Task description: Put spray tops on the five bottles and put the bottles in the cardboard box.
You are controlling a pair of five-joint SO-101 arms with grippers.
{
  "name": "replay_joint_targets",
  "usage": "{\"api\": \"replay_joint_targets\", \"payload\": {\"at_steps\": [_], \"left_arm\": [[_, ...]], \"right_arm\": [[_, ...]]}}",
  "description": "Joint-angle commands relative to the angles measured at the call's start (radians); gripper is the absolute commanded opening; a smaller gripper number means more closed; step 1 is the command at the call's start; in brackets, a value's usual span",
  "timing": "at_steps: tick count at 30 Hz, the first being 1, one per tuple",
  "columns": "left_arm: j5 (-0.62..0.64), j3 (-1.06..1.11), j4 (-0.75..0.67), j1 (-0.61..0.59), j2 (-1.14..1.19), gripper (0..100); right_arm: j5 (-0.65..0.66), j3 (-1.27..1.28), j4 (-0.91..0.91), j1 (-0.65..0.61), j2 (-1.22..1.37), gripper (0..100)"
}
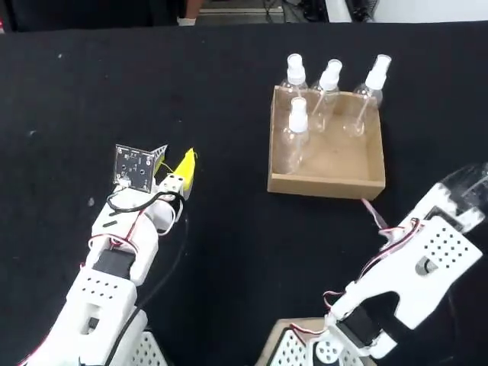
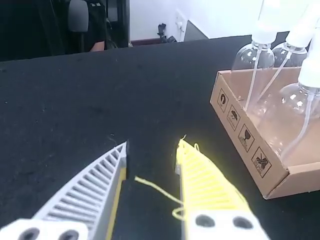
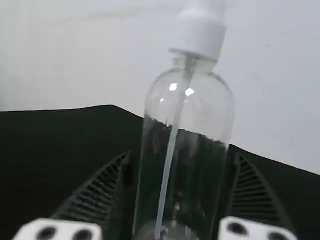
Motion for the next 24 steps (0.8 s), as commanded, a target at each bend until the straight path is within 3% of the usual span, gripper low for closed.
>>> {"api": "replay_joint_targets", "payload": {"at_steps": [1, 8, 14, 24], "left_arm": [[0.000, -0.018, -0.023, 0.004, -0.006, 16], [0.000, -0.018, -0.023, 0.005, -0.006, 16], [0.000, -0.018, -0.023, 0.005, -0.006, 16], [0.000, -0.018, -0.023, 0.005, -0.006, 16]], "right_arm": [[0.006, 0.021, -0.015, -0.017, -0.018, 29.2], [0.005, 0.165, -0.011, -0.017, -0.154, 28.3], [-0.103, 0.400, -0.009, -0.012, -0.389, 28.6], [-0.008, 0.653, -0.008, 0.014, -0.691, 28.3]]}}
